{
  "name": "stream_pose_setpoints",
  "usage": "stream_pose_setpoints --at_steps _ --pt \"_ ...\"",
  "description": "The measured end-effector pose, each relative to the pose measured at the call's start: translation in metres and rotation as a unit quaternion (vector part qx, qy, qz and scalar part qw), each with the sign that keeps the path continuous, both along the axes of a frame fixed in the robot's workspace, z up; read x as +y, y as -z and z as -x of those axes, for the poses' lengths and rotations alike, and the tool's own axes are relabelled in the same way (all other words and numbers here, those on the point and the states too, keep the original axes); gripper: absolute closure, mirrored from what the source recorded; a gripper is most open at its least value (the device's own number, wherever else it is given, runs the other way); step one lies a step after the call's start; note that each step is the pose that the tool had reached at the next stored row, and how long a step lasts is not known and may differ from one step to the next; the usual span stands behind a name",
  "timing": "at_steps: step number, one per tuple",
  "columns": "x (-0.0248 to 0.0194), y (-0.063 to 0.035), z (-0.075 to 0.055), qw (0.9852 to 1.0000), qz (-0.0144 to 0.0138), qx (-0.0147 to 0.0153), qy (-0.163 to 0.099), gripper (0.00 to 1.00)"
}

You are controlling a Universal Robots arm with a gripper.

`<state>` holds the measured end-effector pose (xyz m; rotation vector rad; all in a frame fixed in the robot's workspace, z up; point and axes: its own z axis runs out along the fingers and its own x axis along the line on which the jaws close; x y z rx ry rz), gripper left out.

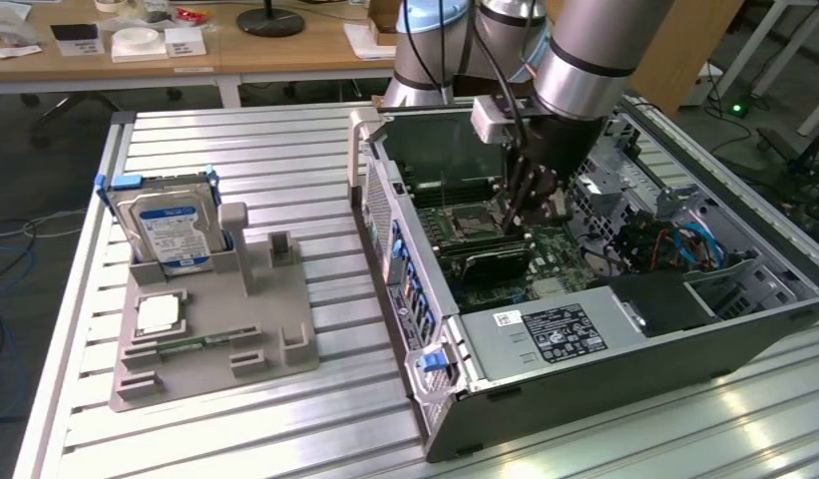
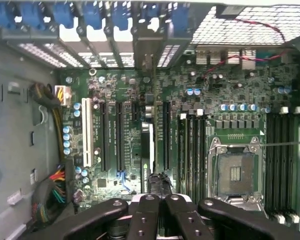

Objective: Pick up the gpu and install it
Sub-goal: 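Press down on the gpu until it lock into place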

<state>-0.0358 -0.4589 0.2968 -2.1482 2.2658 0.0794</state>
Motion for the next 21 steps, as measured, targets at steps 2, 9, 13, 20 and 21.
stream_pose_setpoints --at_steps 2,9,13,20,21 --pt "0.0009 -0.0024 0.003 0.9998 0.0004 0.0003 0.019 0.89" --pt "0.0081 -0.0187 0.019 0.9886 0.0024 0.0029 0.151 0.89" --pt "0.0143 -0.0308 0.031 0.9689 0.0033 0.0048 0.247 0.89" --pt "0.03 -0.0569 0.055 0.8944 0.0038 0.0092 0.447 0.89" --pt "0.0324 -0.0604 0.058 0.8812 0.0037 0.0097 0.473 0.89"
